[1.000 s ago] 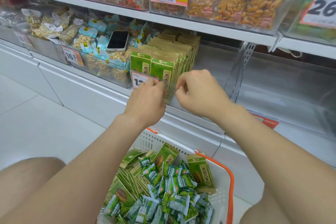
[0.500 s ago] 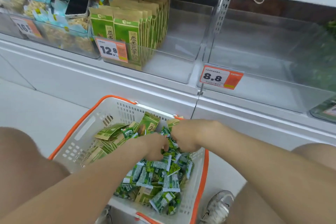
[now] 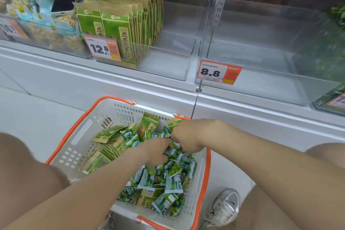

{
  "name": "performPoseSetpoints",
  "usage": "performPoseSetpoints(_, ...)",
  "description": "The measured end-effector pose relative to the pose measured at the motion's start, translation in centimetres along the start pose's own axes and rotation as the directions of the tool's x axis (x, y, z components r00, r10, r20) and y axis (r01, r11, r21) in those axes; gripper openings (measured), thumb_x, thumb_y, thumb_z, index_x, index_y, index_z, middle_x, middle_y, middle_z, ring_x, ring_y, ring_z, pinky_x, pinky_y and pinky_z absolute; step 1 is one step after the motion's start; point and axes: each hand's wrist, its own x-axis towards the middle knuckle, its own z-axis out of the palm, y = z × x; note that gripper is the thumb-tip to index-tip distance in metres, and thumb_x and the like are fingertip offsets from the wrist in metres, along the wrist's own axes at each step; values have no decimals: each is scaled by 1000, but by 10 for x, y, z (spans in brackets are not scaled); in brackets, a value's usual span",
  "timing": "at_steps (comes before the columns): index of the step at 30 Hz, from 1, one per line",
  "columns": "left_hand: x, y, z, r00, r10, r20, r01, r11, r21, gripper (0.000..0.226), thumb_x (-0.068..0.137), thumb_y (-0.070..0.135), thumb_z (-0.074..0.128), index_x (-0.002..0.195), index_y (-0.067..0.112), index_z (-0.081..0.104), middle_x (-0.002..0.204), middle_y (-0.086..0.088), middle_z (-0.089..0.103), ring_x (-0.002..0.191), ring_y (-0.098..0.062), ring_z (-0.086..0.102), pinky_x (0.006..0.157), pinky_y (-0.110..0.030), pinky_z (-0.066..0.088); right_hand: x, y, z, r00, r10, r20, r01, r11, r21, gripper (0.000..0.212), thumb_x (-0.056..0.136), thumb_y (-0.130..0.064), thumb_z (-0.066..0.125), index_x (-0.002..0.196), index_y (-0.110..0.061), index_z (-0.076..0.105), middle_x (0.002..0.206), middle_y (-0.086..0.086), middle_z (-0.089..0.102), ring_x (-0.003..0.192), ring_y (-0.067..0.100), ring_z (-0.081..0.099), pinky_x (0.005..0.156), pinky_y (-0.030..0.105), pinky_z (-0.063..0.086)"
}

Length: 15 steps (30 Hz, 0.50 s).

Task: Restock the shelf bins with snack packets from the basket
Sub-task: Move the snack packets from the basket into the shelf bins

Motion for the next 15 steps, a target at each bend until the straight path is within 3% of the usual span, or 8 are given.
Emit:
performPoseSetpoints(2,-7,5,-22,1000,16,-25,-21,975,-221,8,101,15,52,104,21,56,88,-8,55,71,-19,48,63,-32,42,-7,6,-9,998,19,-63,-18,1000,17,19,95,-1,50,106,-6,64,83,6,54,63,22,46,52,32,36)
performPoseSetpoints(4,-17,11,-45,999,17,-32,-31,874,-485,31,105,15,50,133,26,55,104,-2,62,77,-16,63,68,-27,51,-12,18,-17,985,51,-168,-40,997,70,30,95,-1,53,122,-12,57,101,10,59,74,25,56,54,33,41)
performPoseSetpoints(6,-27,19,-63,999,35,-40,-53,665,-745,39,108,12,50,144,27,47,126,-1,61,99,-22,75,80,-33,59,-17,31,-24,959,82,-271,-32,982,184,43,97,-10,58,137,-20,47,120,11,57,98,30,61,72,41,54)
performPoseSetpoints(7,-31,23,-72,996,54,-70,-88,547,-833,36,108,9,51,142,23,48,128,-5,62,104,-26,76,81,-35,59,-22,37,-28,942,100,-319,-15,966,259,45,98,-19,62,140,-23,46,123,9,58,104,28,60,83,44,55)
performPoseSetpoints(8,-35,26,-79,991,68,-119,-137,445,-885,33,108,7,53,138,19,49,124,-8,66,103,-30,76,80,-37,57,-27,42,-33,923,122,-365,11,940,341,45,98,-27,65,140,-25,49,121,5,60,105,24,60,88,41,54)
performPoseSetpoints(10,-45,33,-94,967,104,-231,-252,313,-916,23,105,2,57,124,13,51,108,-7,72,99,-32,74,76,-36,50,-40,50,-44,868,173,-466,82,875,477,36,95,-36,71,128,-25,62,103,-4,71,94,13,64,84,33,52)
performPoseSetpoints(12,-55,41,-108,932,136,-337,-362,282,-888,26,100,-5,62,120,10,52,103,-6,76,100,-36,73,77,-33,51,-52,57,-51,798,248,-550,142,809,571,22,93,-37,76,110,-25,71,80,-6,76,79,10,71,78,35,58)
performPoseSetpoints(15,-67,53,-122,861,108,-497,-503,323,-802,28,92,-10,69,108,11,59,102,-9,77,95,-36,75,82,-35,58,-61,63,-54,698,365,-616,228,702,674,9,92,-30,78,96,-22,75,75,2,77,72,17,74,77,45,60)
